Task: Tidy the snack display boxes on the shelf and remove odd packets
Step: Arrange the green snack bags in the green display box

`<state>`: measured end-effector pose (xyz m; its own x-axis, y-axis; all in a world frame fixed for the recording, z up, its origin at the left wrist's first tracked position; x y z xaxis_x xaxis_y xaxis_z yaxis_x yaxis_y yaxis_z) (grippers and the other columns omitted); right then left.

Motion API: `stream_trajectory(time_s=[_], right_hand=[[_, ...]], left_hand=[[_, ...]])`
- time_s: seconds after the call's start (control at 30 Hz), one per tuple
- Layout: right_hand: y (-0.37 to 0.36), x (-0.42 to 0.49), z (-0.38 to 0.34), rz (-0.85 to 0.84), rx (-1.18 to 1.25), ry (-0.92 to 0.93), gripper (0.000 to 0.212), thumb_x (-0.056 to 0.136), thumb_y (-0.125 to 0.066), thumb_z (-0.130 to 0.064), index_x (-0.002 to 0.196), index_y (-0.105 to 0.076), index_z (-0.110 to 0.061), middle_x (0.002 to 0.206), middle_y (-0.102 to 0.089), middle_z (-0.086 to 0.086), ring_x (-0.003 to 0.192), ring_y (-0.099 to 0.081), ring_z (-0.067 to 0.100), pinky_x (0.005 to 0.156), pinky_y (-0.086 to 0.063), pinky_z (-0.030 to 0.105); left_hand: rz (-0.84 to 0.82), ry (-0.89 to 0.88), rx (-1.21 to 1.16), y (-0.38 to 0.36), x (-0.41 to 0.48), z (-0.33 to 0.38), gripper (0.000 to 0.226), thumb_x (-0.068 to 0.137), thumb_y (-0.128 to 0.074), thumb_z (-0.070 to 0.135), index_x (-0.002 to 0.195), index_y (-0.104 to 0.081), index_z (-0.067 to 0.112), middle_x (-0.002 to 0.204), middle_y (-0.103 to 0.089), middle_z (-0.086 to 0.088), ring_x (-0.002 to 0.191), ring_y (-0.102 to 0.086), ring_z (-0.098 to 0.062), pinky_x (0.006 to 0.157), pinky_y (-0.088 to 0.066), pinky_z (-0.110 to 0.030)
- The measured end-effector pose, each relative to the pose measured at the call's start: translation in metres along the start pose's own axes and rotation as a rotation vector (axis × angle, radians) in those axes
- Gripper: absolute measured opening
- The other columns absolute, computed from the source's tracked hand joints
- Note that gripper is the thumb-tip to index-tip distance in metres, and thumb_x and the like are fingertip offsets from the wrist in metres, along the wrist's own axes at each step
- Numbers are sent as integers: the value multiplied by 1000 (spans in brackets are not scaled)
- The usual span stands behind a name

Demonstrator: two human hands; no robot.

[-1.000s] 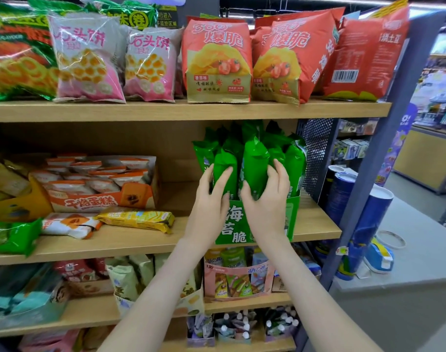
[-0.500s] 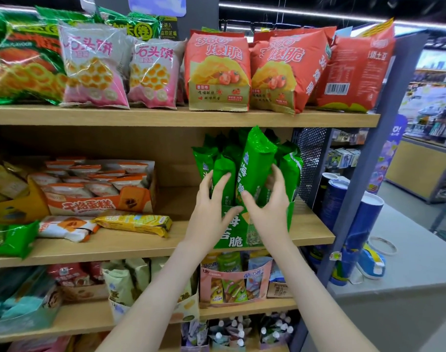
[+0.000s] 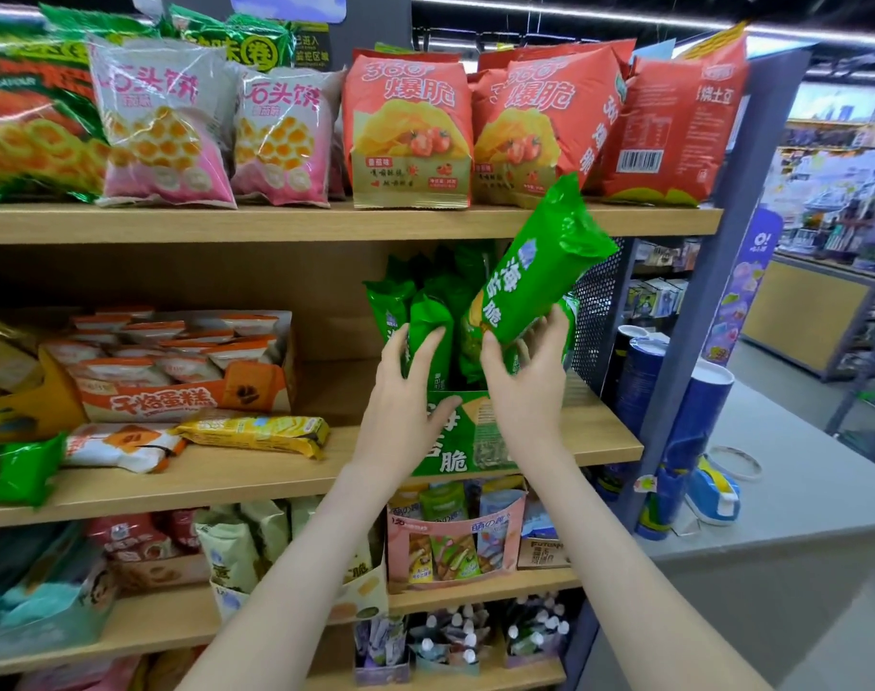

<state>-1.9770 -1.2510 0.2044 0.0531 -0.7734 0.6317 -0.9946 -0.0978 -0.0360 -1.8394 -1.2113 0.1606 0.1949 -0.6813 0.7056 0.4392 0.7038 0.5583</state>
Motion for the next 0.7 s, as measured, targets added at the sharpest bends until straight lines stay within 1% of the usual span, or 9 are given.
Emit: stream_trajectory(time_s=[0.1, 0.17, 0.23, 0.3, 0.4, 0.47, 0.5, 0.6, 0.7], right_hand=[[9, -1, -12, -15, 120, 49, 53, 92, -62, -5, 135, -35, -20, 130, -52, 1, 119, -54, 9, 103, -45, 31], [18, -12, -20, -2, 182, 96, 52, 90, -61, 0, 128, -37, -25, 125, -53, 1, 115, -55, 9, 99, -46, 27], [27, -24, -28, 19, 253, 113, 48, 91, -57, 6, 123, -38, -24, 116, -54, -3, 106, -56, 1, 92, -46, 20], [33, -33, -33, -34, 288, 124, 44, 91, -52, 7, 120, -38, -22, 111, -52, -6, 100, -56, -5, 89, -44, 14], [29, -46, -26, -299, 324, -29, 44, 89, -54, 5, 116, -42, -28, 109, -56, -12, 98, -58, -11, 86, -44, 10], [18, -64, -8, -567, 335, -202, 46, 89, -56, 5, 117, -44, -30, 109, -61, -20, 100, -60, -11, 85, -45, 10], [11, -77, 3, -701, 310, -285, 47, 90, -56, 5, 120, -45, -29, 111, -63, -20, 104, -61, -6, 86, -47, 14], [-5, -119, 44, -949, 234, -512, 55, 88, -58, 5, 130, -42, -27, 124, -60, -10, 111, -60, 3, 88, -51, 23], [-17, -152, 69, -1156, 158, -631, 59, 94, -56, 1, 139, -34, -29, 135, -52, -11, 115, -56, -4, 86, -49, 20]], left_hand=[[-43, -2, -50, 2, 1, 0, 80, 86, -72, 21, 147, -22, 37, 157, -13, -7, 146, -20, -30, 114, -32, -51], [-71, 6, -109, 6, -3, 1, 74, 89, -66, 13, 145, -27, 41, 158, -9, -4, 148, -10, -25, 118, -20, -46], [-64, 12, -147, 14, -11, 1, 70, 89, -59, 5, 139, -30, 43, 158, -10, -4, 146, -7, -17, 117, -11, -34], [-17, 32, -228, 25, -23, -1, 61, 87, -51, 5, 133, -39, 44, 156, -18, 1, 146, -11, -11, 115, -11, -20], [33, 168, -513, 40, -46, -5, 40, 93, -46, 14, 129, -52, 30, 147, -38, 10, 140, -30, -4, 117, -27, -28], [-48, 259, -694, 45, -64, -2, 31, 98, -51, 28, 128, -54, 22, 134, -54, 13, 131, -45, -4, 110, -39, -32], [-129, 285, -755, 46, -75, 3, 34, 97, -55, 36, 128, -52, 23, 129, -59, 13, 126, -51, -4, 104, -44, -29], [-296, 415, -761, 38, -109, 4, 38, 86, -68, 34, 119, -48, 34, 112, -65, 22, 106, -58, 11, 85, -45, -11], [-292, 575, -642, 30, -145, -17, 36, 82, -75, 34, 110, -52, 41, 107, -66, 23, 97, -60, 11, 81, -46, -13]])
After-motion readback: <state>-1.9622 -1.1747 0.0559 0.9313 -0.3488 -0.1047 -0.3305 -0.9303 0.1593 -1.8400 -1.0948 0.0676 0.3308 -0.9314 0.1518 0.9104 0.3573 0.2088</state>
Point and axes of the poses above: each hand's wrist, its own x-axis towards the middle knuckle, its own y-axis out of the back of the hand, z = x × y, the point moved 5 cm from there along x, towards the middle knuckle
